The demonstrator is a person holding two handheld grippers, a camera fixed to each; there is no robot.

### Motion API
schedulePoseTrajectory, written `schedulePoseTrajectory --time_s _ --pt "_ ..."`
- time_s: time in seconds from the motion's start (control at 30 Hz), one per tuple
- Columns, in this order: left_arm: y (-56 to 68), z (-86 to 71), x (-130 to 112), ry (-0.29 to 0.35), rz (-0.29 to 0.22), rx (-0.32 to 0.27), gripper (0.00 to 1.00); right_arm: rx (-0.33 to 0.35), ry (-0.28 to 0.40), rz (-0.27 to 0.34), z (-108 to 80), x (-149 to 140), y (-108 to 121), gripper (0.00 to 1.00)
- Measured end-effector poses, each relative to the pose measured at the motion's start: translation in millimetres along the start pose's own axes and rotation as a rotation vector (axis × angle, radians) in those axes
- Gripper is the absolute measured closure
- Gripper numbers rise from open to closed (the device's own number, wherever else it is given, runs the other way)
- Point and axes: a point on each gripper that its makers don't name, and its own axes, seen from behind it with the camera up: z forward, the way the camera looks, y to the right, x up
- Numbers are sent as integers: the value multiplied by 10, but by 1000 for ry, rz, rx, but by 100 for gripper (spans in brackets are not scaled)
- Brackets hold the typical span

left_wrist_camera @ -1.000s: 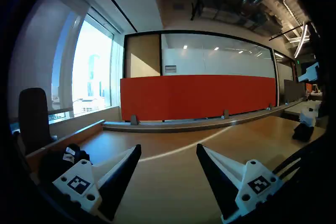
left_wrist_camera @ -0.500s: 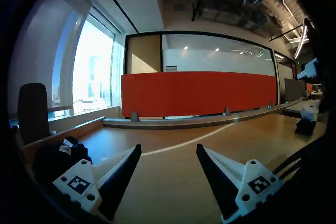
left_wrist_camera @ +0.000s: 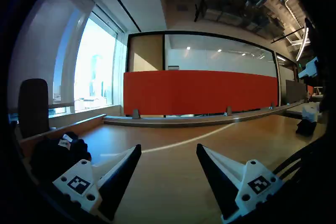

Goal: Fold towel

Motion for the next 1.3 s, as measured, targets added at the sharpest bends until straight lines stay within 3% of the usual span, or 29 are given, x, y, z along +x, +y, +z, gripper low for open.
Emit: schedulePoseTrajectory --time_s 0.7,0.97,1.3 --pt "-5 31 -48 -1 -3 -5 3 -7 2 13 39 -32 54 7" --pt "4 51 -94 -1 -4 -5 2 -21 22 35 31 18 237 7" --pt "7 65 -147 1 -4 -4 2 -44 83 5 40 161 497 7"
